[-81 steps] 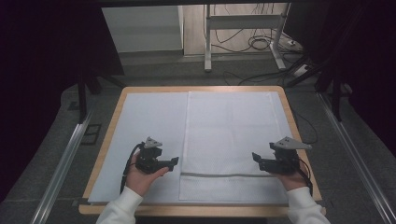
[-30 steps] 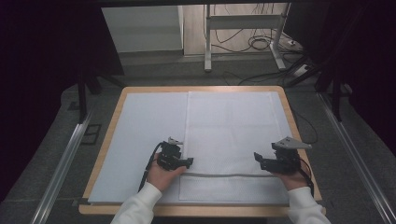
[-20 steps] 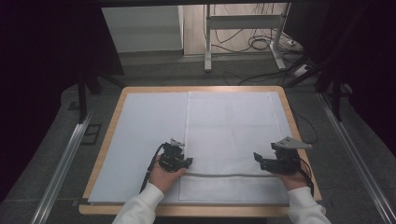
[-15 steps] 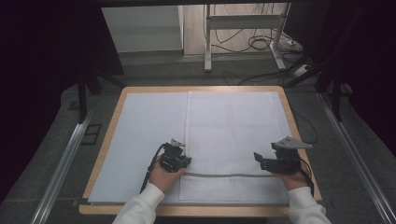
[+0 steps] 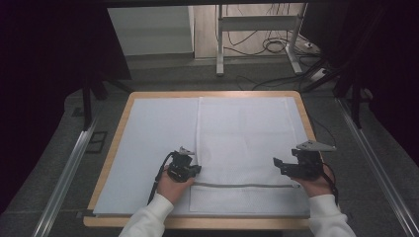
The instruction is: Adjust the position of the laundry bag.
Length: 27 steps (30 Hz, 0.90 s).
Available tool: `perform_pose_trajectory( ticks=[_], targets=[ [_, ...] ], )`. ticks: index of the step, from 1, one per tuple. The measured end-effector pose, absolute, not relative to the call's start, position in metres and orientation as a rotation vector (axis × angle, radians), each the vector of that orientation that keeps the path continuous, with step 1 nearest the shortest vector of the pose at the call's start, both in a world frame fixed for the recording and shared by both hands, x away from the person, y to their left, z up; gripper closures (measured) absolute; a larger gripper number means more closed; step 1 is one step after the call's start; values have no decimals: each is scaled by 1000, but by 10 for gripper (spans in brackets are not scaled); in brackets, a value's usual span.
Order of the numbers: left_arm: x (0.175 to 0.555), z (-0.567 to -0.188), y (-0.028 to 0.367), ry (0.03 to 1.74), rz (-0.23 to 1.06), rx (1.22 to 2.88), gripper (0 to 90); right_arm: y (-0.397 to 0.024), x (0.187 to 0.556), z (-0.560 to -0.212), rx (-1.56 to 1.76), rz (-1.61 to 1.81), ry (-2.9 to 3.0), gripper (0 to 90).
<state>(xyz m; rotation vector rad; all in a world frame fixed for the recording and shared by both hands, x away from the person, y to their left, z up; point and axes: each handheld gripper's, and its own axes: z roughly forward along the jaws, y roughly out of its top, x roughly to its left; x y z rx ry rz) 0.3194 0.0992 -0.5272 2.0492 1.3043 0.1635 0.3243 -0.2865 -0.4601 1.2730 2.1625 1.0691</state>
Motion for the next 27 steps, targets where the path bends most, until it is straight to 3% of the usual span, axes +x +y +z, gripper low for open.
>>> perform_pose_trajectory(
  ticks=[17, 27],
  targets=[
    [320, -527, 101, 1303, 132, 2029, 886, -329, 346, -468, 1511, 931, 2136, 323],
    [320, -526, 101, 1300, 126, 2031, 886, -335, 351, -481, 1562, 838, 2167, 347]
  ],
)
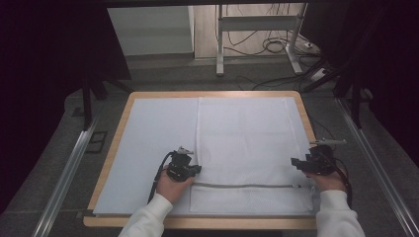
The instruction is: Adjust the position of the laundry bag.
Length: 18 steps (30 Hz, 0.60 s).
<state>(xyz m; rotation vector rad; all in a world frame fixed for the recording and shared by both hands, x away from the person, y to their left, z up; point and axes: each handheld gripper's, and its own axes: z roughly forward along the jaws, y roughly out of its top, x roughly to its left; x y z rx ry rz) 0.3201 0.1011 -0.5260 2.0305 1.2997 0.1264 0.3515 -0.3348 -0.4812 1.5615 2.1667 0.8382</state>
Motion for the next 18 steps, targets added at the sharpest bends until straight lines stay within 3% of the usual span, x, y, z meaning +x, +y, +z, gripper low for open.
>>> perform_pose_trajectory(
  ticks=[18],
  targets=[
    [320, -524, 102, 1289, 121, 2034, 887, -334, 356, -494, 1619, 692, 2213, 426]
  ],
)
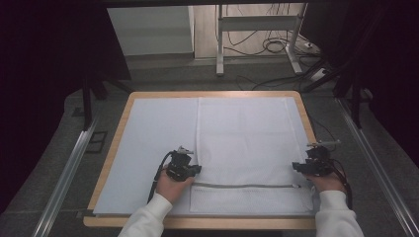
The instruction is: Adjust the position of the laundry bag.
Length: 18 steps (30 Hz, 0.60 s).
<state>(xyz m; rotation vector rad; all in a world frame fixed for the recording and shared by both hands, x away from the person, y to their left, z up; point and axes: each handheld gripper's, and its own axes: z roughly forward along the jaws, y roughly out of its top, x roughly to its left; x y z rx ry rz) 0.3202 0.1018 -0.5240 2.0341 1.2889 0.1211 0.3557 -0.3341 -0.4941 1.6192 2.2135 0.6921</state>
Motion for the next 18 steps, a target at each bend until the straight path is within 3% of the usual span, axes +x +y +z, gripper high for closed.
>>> perform_pose_trajectory(
  ticks=[10, 14, 18],
  targets=[
    [320, -523, 102, 1283, 123, 2038, 887, -329, 357, -498, 1617, 608, 2227, 549],
    [320, -523, 102, 1281, 123, 2039, 887, -331, 357, -498, 1623, 589, 2212, 455],
    [320, -523, 102, 1280, 121, 2039, 888, -333, 357, -499, 1637, 597, 2205, 463]
  ],
)
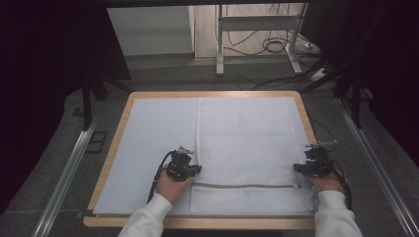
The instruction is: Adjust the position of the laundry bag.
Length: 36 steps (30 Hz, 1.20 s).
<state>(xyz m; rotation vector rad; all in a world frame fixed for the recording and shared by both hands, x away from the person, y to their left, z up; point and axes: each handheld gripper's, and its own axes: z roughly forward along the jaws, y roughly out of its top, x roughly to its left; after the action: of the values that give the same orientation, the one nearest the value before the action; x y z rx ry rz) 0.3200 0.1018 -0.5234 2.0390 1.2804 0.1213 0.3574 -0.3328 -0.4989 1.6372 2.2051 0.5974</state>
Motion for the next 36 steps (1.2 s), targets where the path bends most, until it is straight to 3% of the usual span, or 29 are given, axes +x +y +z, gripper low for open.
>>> perform_pose_trajectory(
  ticks=[10, 14, 36],
  targets=[
    [320, -522, 101, 1277, 124, 2035, 887, -327, 356, -497, 1587, 602, 2256, 777],
    [319, -522, 101, 1276, 125, 2036, 889, -331, 356, -497, 1598, 627, 2249, 855],
    [318, -519, 108, 1272, 126, 2013, 890, -334, 357, -498, 1609, 693, 2259, 876]
  ],
)
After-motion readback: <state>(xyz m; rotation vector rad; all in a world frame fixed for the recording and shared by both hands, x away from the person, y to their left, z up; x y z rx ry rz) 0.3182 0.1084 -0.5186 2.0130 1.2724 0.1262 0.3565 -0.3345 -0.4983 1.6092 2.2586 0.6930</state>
